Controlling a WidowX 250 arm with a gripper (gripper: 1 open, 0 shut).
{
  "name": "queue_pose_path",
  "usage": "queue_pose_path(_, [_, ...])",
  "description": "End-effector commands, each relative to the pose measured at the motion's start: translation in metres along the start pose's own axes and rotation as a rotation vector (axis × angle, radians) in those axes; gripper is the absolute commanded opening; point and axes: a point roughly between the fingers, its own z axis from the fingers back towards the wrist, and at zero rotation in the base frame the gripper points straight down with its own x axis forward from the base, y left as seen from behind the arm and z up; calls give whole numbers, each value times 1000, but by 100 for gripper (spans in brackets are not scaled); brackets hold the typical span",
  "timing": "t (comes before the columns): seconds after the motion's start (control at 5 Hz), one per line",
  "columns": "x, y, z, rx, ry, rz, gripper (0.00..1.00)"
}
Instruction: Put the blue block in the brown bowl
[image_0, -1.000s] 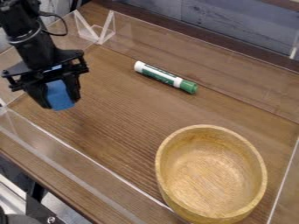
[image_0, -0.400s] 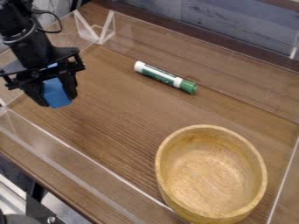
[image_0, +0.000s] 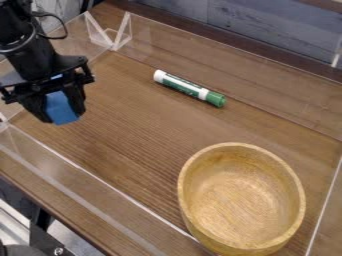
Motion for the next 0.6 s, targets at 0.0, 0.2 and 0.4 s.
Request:
queue_pose_path(0.0, [4, 1, 11, 2, -53, -16, 0])
queue_pose_path(0.2, [2, 1, 13, 3, -61, -28, 0])
queue_pose_path(0.4, [2, -3, 14, 4, -64, -54, 0])
